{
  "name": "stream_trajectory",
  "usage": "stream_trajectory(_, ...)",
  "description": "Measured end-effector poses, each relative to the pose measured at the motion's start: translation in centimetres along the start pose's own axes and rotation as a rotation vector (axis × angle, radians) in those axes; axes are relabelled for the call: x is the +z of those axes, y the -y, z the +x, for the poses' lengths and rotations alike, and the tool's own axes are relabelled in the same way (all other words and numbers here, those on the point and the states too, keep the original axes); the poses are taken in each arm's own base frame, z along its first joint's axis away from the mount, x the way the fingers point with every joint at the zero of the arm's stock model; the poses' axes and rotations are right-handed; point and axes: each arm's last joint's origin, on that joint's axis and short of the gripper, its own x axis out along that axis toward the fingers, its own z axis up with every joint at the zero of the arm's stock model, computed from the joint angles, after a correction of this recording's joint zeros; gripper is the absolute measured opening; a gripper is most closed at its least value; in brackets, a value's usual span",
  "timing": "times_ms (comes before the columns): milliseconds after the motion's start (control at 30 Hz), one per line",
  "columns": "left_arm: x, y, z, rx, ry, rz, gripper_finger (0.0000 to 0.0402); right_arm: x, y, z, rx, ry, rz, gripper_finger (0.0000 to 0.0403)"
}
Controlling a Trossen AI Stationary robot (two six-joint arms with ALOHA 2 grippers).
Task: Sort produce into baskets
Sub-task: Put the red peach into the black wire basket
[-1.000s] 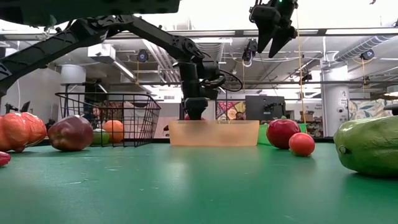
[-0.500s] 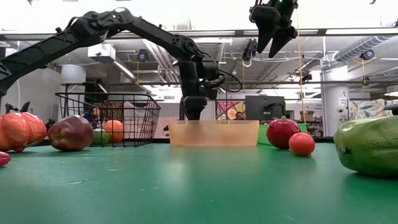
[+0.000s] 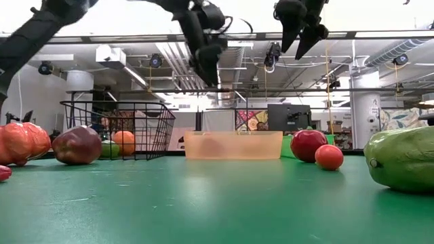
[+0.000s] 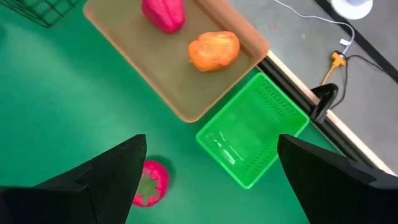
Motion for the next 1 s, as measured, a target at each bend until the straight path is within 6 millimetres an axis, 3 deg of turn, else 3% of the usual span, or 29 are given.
stream_trajectory(267, -3.4, 3.5, -4.2, -0.016, 0.078, -0.035, 0.0323, -2.1, -3.0, -0.5, 0.061, -0.018, -0.052, 0.0354)
stream_trajectory(500, -9.5, 9.8, -6.8, 0.042, 0.116, -0.081, 0.0323, -4.9, -6.7, 0.3, 0.112, -0.08, -0.173, 0.0354)
stream_trajectory(767, -15.9, 16.5, -10.1, -0.015, 0.265, -0.091, 0.0323, -9.7, -11.1, 2.8, 0.187, -0.123, -0.428, 0.0354)
stream_trajectory(1000, -19.3, 19.0, -11.0, -0.075, 0.406, -0.149, 0.0323, -13.8, -13.9, 5.6, 0.29, -0.083, -0.535, 0.0354)
